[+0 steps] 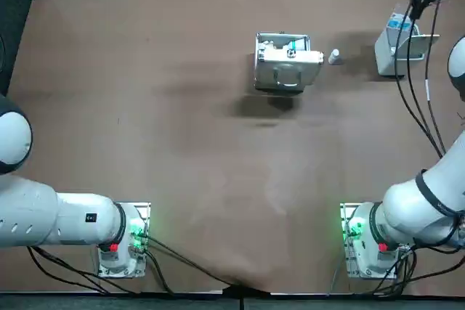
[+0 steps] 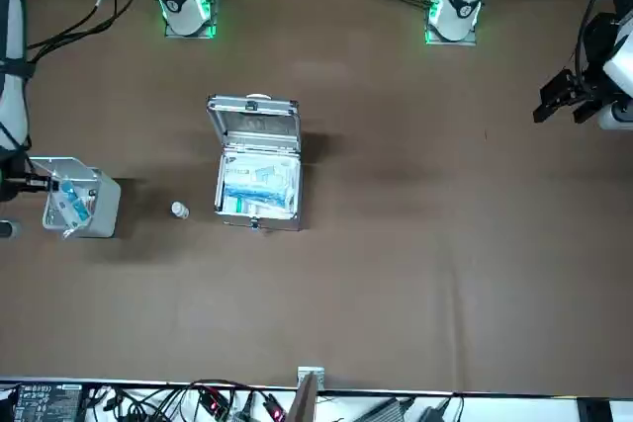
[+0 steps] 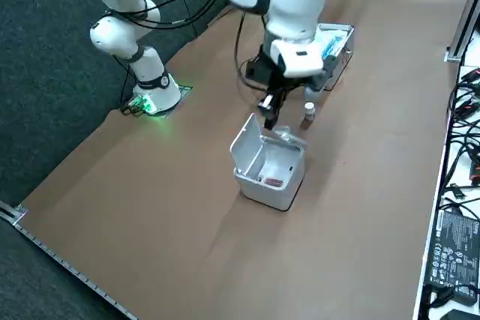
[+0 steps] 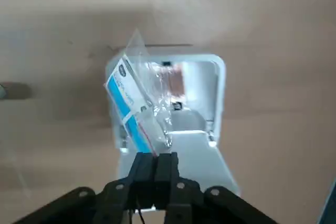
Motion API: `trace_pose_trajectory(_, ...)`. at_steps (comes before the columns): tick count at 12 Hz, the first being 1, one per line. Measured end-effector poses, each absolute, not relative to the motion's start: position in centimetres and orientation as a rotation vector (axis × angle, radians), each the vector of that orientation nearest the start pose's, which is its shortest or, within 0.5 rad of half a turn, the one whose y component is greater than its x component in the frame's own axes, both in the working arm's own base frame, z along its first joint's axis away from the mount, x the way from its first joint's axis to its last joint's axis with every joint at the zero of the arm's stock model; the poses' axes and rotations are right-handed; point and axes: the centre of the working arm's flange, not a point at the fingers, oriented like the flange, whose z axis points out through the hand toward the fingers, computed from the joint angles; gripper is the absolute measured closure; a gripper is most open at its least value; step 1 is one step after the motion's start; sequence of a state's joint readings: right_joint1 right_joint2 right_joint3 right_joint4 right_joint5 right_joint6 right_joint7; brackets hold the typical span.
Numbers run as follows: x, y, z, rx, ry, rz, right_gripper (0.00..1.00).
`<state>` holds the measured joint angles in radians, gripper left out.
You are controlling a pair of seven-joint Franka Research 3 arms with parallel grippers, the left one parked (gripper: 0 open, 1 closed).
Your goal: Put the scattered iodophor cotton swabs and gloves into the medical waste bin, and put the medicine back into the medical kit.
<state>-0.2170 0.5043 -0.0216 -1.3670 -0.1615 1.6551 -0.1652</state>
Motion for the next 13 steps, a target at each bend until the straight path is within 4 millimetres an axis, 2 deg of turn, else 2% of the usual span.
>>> trace_pose_trajectory(3,64.7,-20.0,40.7,-3.219,0.048,0.462,0.99)
trace_pose_trajectory(6,64.2,-20.4,39.3,-3.199,0.032,0.514,0.98)
trace_pose_trajectory(7,64.3,-20.1,38.0,-3.189,0.019,0.542,0.84)
trace_pose_trajectory(9,64.5,-19.7,37.1,-3.182,0.006,0.560,0.61)
trace_pose_trajectory(12,64.9,-18.8,36.8,-3.178,-0.021,0.556,0.26)
trace_pose_trajectory(13,65.2,-17.9,36.9,-3.174,-0.045,0.544,0.14)
